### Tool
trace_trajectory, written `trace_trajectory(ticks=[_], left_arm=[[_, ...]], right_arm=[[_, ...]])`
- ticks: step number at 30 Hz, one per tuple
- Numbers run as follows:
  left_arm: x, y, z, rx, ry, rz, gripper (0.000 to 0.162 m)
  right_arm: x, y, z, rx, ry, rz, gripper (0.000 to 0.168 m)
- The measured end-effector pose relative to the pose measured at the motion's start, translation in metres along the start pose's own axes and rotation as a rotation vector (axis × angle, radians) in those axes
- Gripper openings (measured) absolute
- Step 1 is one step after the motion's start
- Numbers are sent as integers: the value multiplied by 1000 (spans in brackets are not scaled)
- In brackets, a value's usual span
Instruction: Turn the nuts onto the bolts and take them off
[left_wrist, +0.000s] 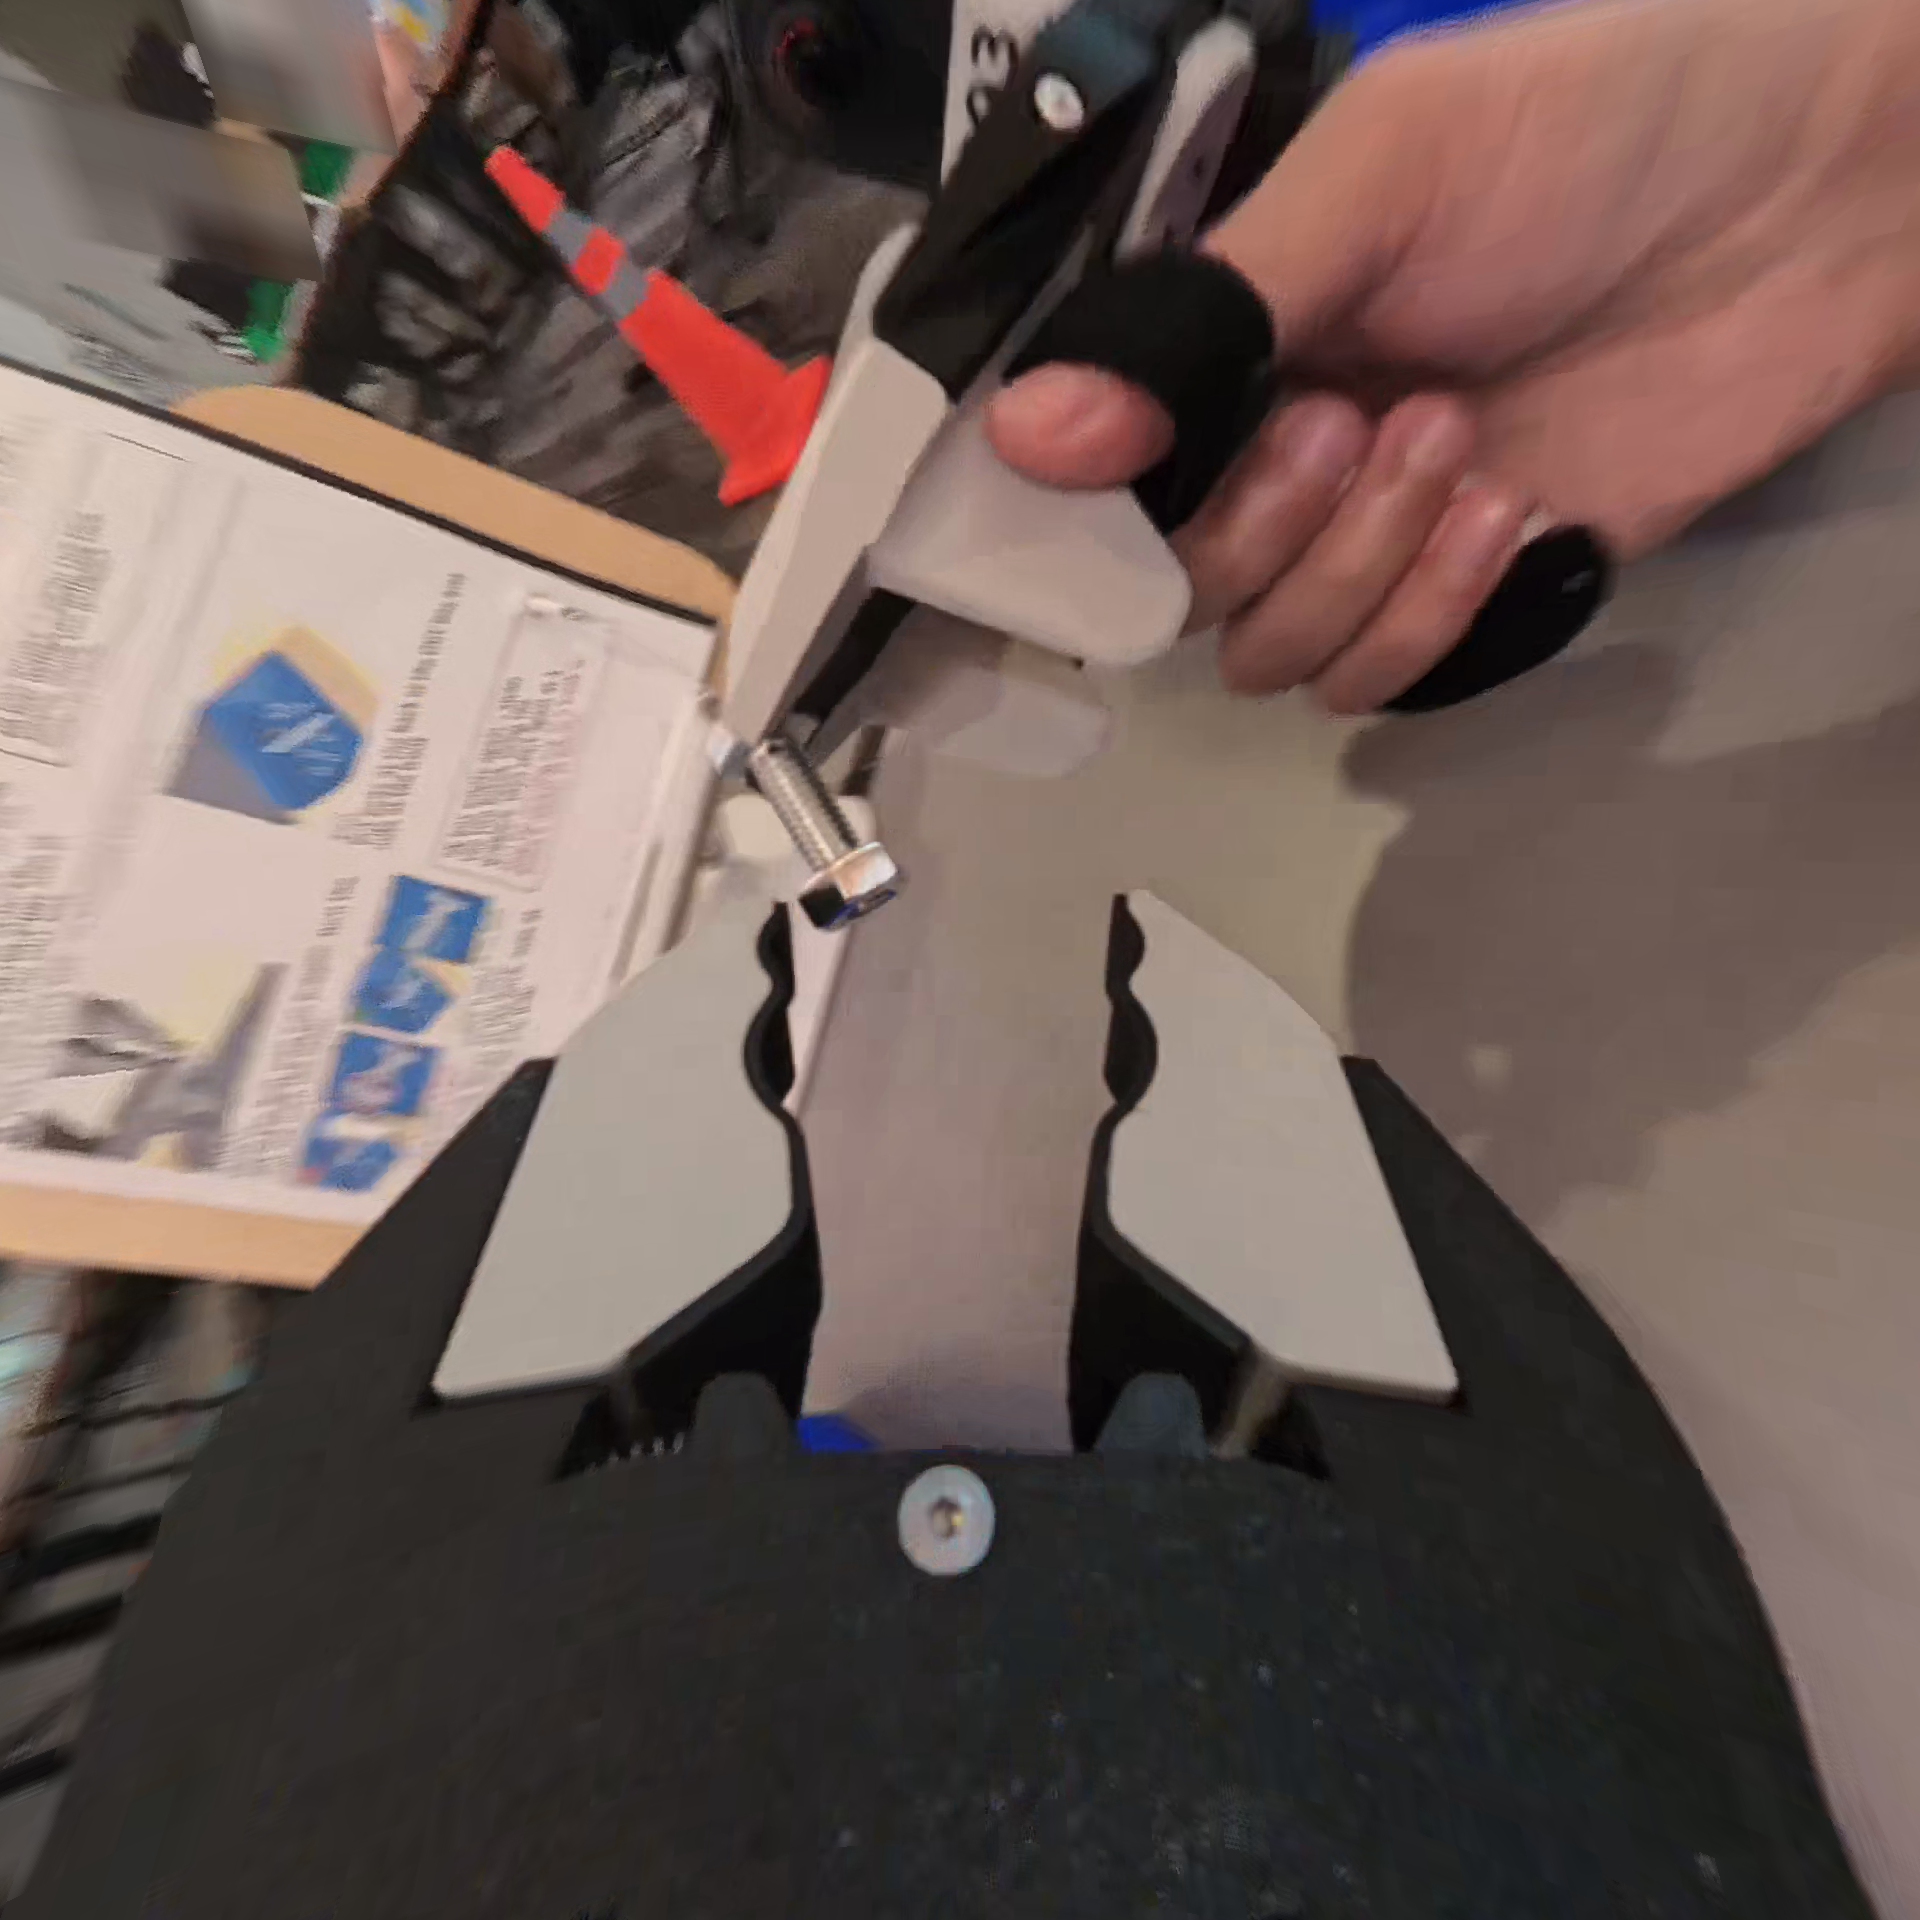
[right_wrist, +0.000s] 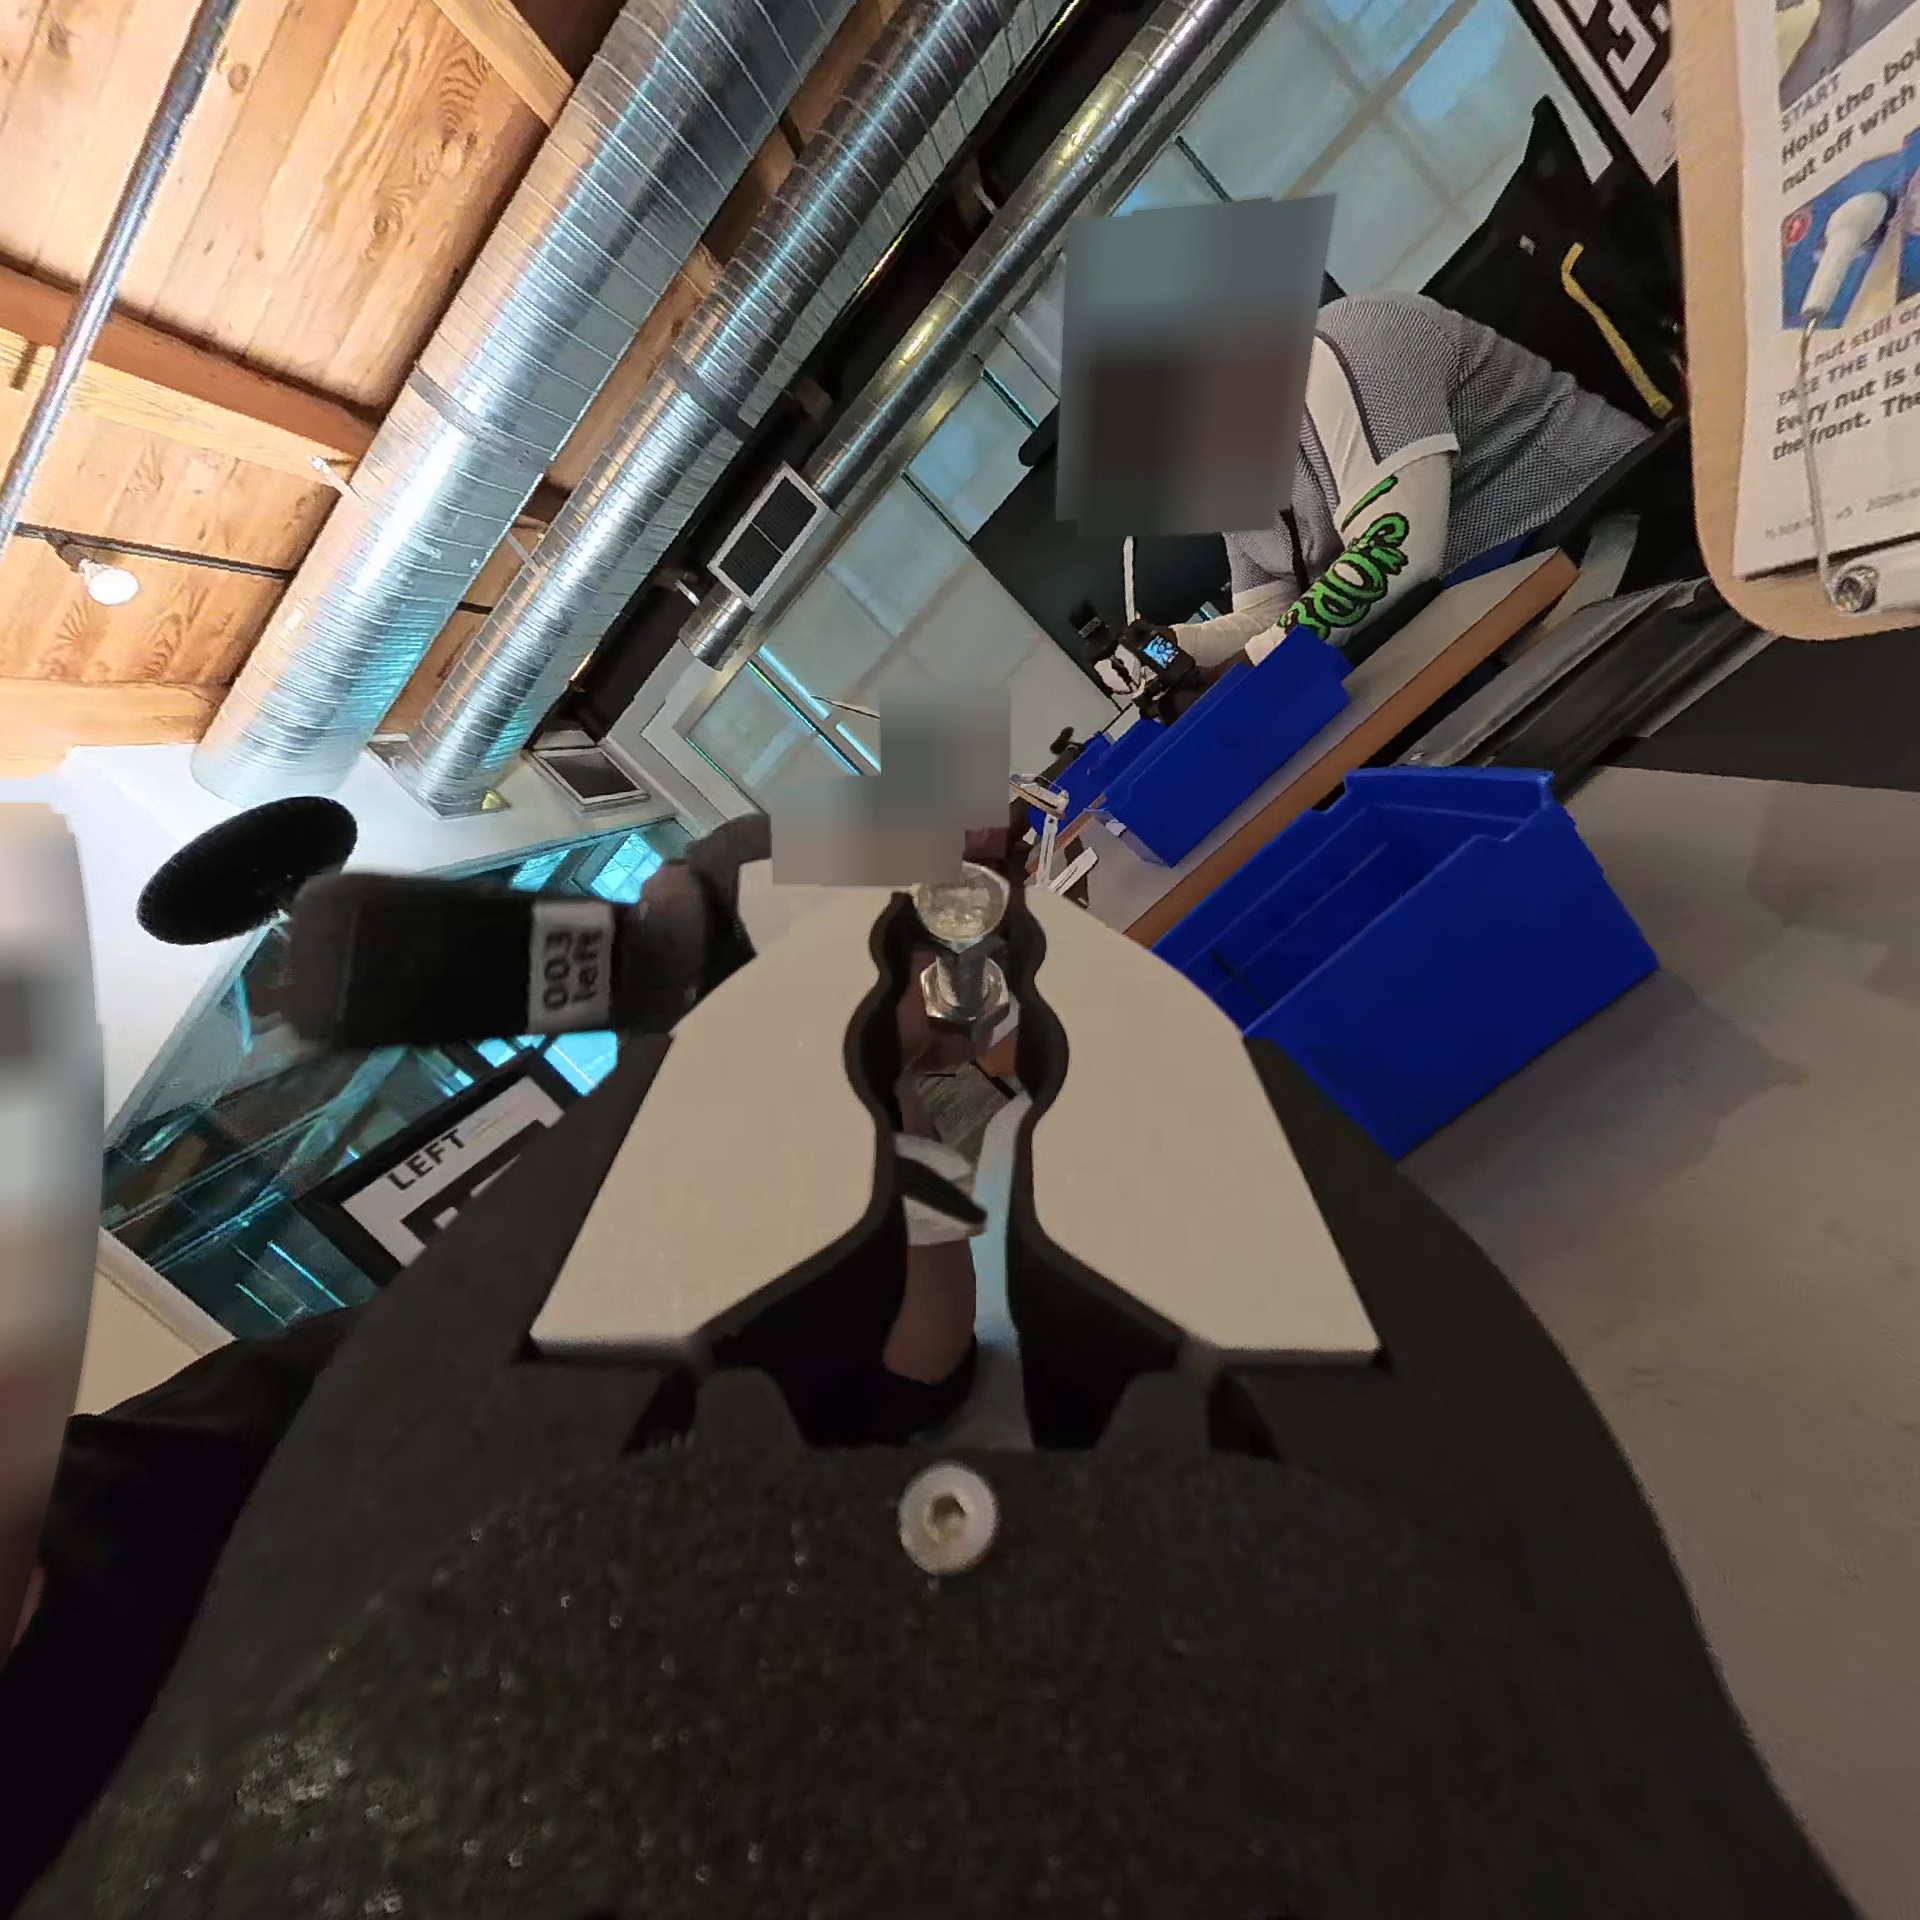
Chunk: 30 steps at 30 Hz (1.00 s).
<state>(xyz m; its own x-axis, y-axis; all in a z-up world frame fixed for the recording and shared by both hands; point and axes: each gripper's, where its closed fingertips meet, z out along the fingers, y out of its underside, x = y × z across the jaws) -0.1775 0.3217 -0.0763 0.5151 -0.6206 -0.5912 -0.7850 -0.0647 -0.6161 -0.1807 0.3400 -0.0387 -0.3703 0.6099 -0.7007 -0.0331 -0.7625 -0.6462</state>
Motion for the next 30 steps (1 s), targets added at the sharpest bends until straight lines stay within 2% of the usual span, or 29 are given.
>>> trace_trajectory(ticks=[1, 3, 6, 8, 11, 18, 25, 30], left_arm=[[0, -4, -4, 57, 67, -85, 59], [-7, -15, -13, 192, 199, -308, 59], [-14, -23, -26, 342, 484, -647, 59], [-10, -23, -31, 377, 663, -754, 55], [-1, -21, -35, 399, 813, -786, 48], [2, -20, -35, 425, 887, -802, 39], [14, -22, -38, 397, 906, -740, 38], [11, -25, -36, 432, 909, -771, 37]], right_arm=[[-3, -1, 0, -2, -5, -17, 17], [-10, -3, 0, -16, -8, -62, 17], [-19, 0, 2, -59, 2, -145, 17], [-22, 4, 5, -94, 17, -196, 17], [-28, 10, 8, -128, 18, -235, 17], [-31, 16, 12, -147, 0, -230, 17], [-35, 9, 9, -96, -20, -239, 17], [-35, 12, 11, -103, -16, -248, 17]])
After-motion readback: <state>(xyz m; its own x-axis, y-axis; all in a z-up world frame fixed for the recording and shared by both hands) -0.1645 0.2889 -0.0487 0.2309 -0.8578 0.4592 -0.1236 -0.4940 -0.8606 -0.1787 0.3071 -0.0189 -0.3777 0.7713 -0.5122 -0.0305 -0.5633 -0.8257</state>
